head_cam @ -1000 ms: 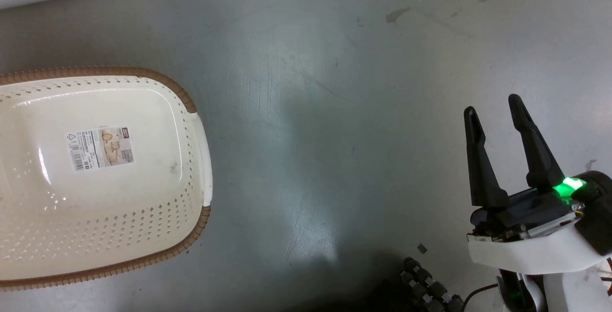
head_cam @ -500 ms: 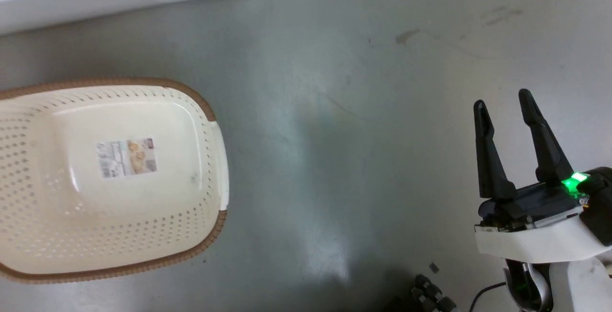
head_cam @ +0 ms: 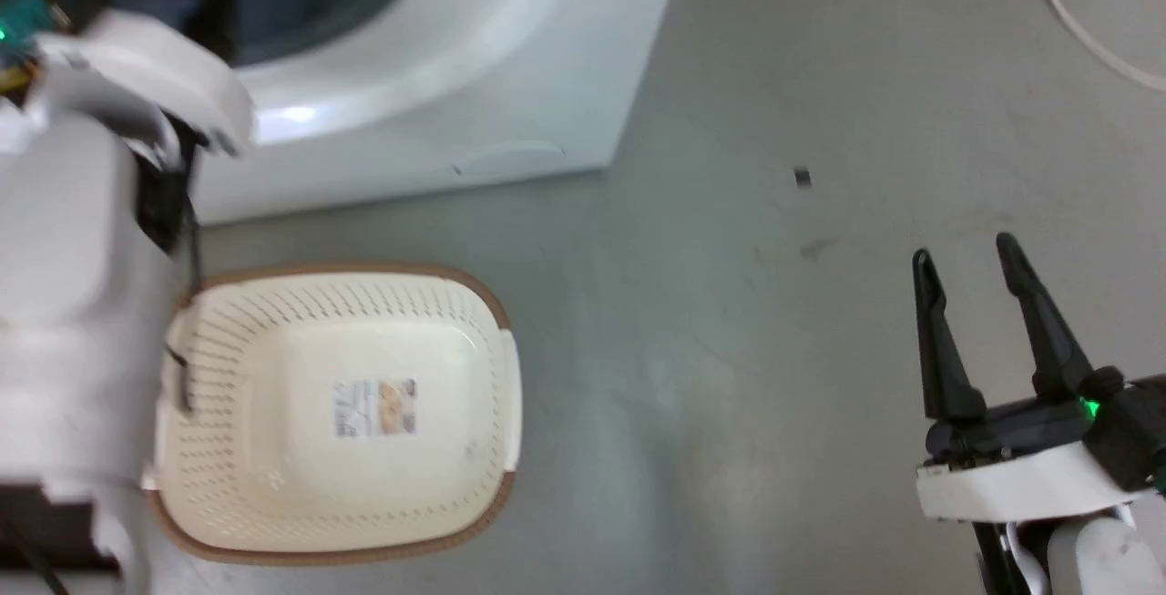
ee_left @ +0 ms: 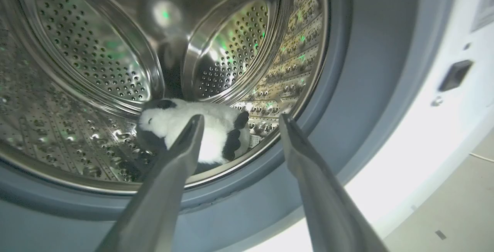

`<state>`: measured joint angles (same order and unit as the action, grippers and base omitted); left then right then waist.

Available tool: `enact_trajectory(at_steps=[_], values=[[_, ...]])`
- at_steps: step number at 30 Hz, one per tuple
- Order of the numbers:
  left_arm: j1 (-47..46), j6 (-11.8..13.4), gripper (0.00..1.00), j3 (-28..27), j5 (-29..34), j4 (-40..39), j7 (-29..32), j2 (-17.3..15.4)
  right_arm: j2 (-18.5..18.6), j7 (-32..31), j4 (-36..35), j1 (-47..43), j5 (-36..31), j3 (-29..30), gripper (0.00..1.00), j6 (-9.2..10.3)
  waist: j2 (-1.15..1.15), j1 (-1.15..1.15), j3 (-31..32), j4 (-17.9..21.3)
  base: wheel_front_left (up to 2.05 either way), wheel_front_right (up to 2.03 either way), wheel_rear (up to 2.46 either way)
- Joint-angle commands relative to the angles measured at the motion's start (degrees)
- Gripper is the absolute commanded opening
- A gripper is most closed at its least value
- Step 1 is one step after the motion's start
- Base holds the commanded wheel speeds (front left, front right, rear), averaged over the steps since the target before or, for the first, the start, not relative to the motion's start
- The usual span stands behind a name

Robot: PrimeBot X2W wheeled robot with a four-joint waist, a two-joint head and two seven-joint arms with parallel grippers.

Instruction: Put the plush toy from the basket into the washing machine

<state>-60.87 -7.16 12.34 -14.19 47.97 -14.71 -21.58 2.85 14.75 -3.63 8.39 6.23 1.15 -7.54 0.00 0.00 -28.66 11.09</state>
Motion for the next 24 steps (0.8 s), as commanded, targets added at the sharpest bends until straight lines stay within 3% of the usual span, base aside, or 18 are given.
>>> enact_trajectory(at_steps=[1, 13, 24], values=[[4.78, 0.62, 1.00, -0.74, -0.47, -3.87, -0.27, 1.05, 0.03, 0.25, 0.61, -1.12, -0.76, 0.30, 1.00, 0.05, 0.00, 0.00, 7.68, -4.73, 0.00, 0.00, 0.00], [37.26, 5.33, 1.00, -7.92, -1.41, -33.70, -0.28, 8.79, 0.03, 0.25, 1.79, -6.17, -2.30, 1.86, 1.00, 0.05, 0.00, 0.00, 17.69, -9.51, 0.00, 0.00, 0.00], [55.94, 6.38, 1.00, -9.41, 0.58, -40.87, -0.29, 13.82, 0.03, 0.25, 2.80, -8.62, -1.55, 1.10, 1.00, 0.05, 0.00, 0.00, 21.47, -10.65, 0.00, 0.00, 0.00]])
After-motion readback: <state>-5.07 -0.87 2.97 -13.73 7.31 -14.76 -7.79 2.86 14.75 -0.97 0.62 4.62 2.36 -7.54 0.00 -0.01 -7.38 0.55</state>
